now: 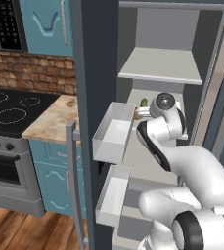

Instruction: Take the cucumber and broccoli from the highest rack and move them to the second highest rack where the potato and garlic are located, to maximize freezer space. Close the freezer door after rearranging.

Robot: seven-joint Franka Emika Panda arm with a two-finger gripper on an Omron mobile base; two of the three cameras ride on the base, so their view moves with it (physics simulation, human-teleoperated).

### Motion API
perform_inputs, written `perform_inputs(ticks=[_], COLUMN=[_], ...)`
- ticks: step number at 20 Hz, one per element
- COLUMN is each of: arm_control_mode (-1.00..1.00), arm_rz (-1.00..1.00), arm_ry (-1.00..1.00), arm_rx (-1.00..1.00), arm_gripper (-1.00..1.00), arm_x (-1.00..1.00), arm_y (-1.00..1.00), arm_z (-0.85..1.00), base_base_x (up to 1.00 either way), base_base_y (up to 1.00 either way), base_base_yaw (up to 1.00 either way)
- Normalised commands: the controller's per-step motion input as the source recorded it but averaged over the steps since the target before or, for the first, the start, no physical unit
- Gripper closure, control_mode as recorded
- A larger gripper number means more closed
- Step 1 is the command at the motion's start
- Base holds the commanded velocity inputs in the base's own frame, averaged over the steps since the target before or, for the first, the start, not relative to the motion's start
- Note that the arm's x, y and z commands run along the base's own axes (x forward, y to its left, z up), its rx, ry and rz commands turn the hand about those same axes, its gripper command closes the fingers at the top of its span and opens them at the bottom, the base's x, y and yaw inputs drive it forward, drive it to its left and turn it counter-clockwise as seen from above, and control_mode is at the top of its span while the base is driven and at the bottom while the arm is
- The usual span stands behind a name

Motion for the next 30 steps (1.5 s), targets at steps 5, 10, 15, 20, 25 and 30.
perform_inputs(ticks=[5, 10, 15, 20, 25, 30], arm_control_mode=[-1.00, -1.00, -1.00, -1.00, -1.00, -1.00], arm_rz=[0.00, 0.00, 0.00, 0.00, 0.00, 0.00], arm_ry=[0.00, 0.00, 0.00, 0.00, 0.00, 0.00], arm_rx=[0.00, 0.00, 0.00, 0.00, 0.00, 0.00], arm_gripper=[1.00, 1.00, 1.00, 1.00, 1.00, 1.00], arm_x=[0.48, 0.48, 0.51, 0.47, 0.45, 0.44], arm_y=[-0.20, -0.14, -0.11, -0.10, -0.11, -0.03], arm_z=[-0.33, -0.32, -0.29, -0.22, -0.22, -0.20], base_base_x=[0.00, 0.00, 0.00, 0.00, 0.00, 0.00], base_base_y=[0.00, 0.00, 0.00, 0.00, 0.00, 0.00], base_base_yaw=[0.00, 0.00, 0.00, 0.00, 0.00, 0.00])
